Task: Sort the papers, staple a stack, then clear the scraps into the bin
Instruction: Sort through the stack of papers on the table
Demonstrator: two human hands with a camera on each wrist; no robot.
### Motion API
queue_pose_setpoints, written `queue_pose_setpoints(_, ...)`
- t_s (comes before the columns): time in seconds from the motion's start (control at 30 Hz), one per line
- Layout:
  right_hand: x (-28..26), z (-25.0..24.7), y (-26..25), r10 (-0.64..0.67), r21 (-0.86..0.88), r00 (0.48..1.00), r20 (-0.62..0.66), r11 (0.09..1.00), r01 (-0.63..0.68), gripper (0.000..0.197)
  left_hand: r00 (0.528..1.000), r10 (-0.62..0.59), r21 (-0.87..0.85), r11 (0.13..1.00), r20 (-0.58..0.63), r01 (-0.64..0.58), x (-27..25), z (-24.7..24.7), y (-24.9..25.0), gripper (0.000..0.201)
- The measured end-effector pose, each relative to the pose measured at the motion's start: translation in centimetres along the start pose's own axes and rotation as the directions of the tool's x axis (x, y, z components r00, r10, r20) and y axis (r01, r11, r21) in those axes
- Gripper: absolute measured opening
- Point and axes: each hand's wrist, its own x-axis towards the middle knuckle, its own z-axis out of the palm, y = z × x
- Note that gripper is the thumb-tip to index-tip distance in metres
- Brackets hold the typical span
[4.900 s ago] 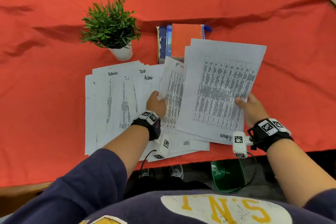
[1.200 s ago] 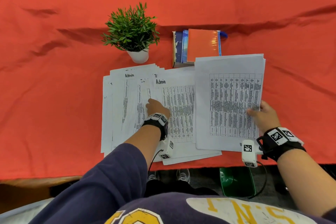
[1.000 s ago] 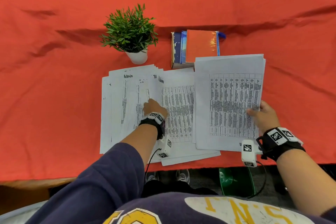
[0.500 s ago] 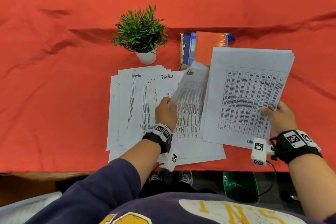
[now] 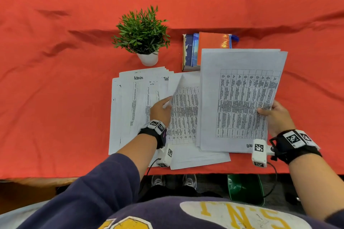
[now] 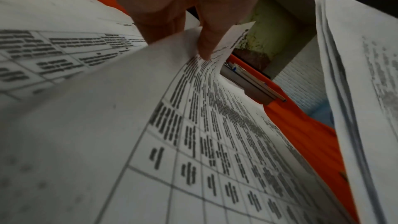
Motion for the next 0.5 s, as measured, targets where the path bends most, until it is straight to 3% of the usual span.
queue_pose_setpoints(0.1, -0.1, 0.8, 0.2, 0.045, 0.006, 0.999, 0.014, 0.999, -0.045, 0.042, 0.998, 0.063, 0.076, 0.995, -0.017, -0.061, -0.4, -0.1, -0.1, 0.01)
queue_pose_setpoints(0.27, -0.5, 3.7, 1.2, 0.077, -0.016, 0.994, 0.071, 0.997, -0.076, 0.043, 0.987, 0.157, -0.046, 0.986, -0.026, -0.159, -1.2, -0.5, 1.4, 0.011)
queue_pose_setpoints(0.4, -0.9, 6.5, 1.3, 0.07, -0.01, 0.984, 0.162, 0.998, -0.07, 0.036, 0.993, 0.085, -0.229, 0.971, 0.08, -0.064, -1.4, -0.9, 3.1, 0.008)
queue_pose_setpoints(0.5, -1.3, 7.7, 1.0, 0.031, -0.156, 0.988, 0.149, 0.988, -0.007, 0.023, 0.99, -0.004, -0.343, 0.938, 0.143, 0.053, -1.4, -0.9, 3.8, 0.006)
